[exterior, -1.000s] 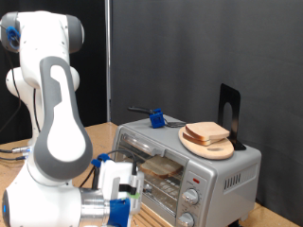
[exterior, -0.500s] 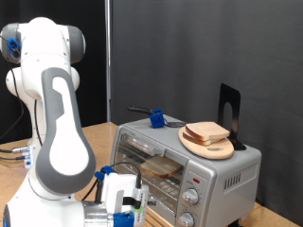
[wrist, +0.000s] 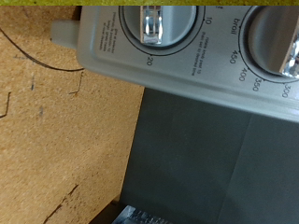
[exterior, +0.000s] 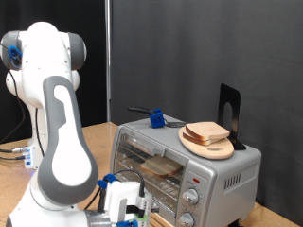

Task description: Make a piece of toast with the oven

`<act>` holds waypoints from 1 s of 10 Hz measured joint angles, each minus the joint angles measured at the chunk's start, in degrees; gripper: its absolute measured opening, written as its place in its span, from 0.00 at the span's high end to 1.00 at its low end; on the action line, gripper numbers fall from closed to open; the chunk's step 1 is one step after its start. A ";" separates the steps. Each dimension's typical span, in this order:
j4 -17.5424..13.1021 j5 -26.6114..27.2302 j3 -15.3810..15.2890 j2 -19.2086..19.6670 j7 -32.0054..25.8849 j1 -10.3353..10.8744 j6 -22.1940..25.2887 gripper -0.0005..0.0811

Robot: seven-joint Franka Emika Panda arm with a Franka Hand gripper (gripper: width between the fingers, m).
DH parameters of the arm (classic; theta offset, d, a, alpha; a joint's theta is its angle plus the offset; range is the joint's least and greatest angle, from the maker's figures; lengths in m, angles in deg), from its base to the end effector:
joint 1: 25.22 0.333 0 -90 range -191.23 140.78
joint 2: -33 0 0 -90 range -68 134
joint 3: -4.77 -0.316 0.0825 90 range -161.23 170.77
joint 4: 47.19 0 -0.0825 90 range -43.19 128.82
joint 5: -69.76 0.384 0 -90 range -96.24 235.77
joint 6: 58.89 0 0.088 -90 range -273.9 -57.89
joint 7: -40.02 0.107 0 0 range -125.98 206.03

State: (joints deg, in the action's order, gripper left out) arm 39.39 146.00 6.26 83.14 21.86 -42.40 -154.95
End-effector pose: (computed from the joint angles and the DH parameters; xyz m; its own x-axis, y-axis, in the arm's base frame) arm 0.6647 -0.1221 0.1597 0.8315 -0.3066 -0.4633 -0.5166 -0.1201 -0.8477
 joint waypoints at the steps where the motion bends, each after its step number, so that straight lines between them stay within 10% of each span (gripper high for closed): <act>1: -0.75 0.00 -0.36 0.72 0.07 0.05 0.50 0.00; 10: -1.58 0.18 -1.53 2.56 0.29 3.60 -0.19 0.00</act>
State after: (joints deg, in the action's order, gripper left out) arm 37.81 146.19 4.73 85.71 22.16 -38.80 -155.14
